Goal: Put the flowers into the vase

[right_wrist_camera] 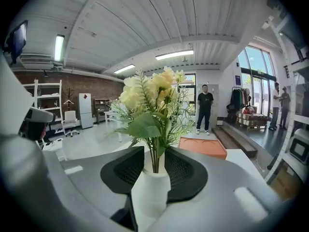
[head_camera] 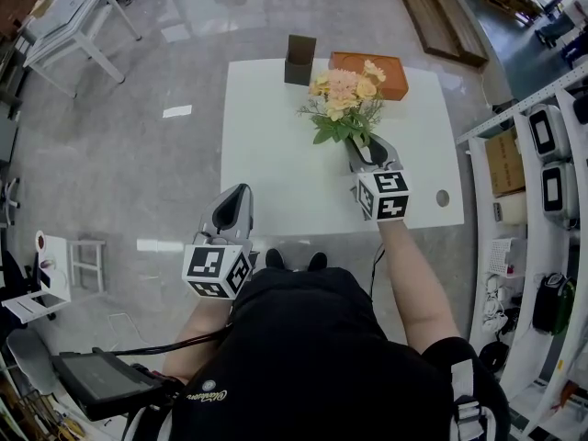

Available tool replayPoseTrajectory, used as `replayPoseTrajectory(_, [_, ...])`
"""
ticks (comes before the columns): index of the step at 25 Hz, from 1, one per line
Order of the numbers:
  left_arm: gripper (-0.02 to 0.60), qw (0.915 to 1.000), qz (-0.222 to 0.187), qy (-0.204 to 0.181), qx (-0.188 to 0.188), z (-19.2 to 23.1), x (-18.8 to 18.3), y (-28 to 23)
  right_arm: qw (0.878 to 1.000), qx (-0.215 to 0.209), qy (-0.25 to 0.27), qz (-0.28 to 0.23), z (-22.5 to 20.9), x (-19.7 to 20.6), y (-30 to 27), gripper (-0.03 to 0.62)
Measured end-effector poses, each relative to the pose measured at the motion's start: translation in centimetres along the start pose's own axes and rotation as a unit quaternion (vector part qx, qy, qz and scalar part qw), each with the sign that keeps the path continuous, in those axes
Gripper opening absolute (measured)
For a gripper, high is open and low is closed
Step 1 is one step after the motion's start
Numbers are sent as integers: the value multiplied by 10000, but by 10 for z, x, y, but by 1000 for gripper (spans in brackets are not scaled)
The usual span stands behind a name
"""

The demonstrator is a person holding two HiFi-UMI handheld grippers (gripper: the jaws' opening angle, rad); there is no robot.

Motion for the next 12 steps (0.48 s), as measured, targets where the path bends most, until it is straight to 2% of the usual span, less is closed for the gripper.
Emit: replayPoseTrajectory(12, [6, 10000, -19, -14, 55, -3, -1, 0, 10000, 16, -31, 7, 7, 1, 10, 132])
Point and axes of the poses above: the fingertips, and each gripper's own axes: y backward along the fingers, z to its left, x out of its underside, the point moved 5 cm from there along y, backward along the fingers, and after that the axes turned 13 degrees about -x, right-handed, at the moved point
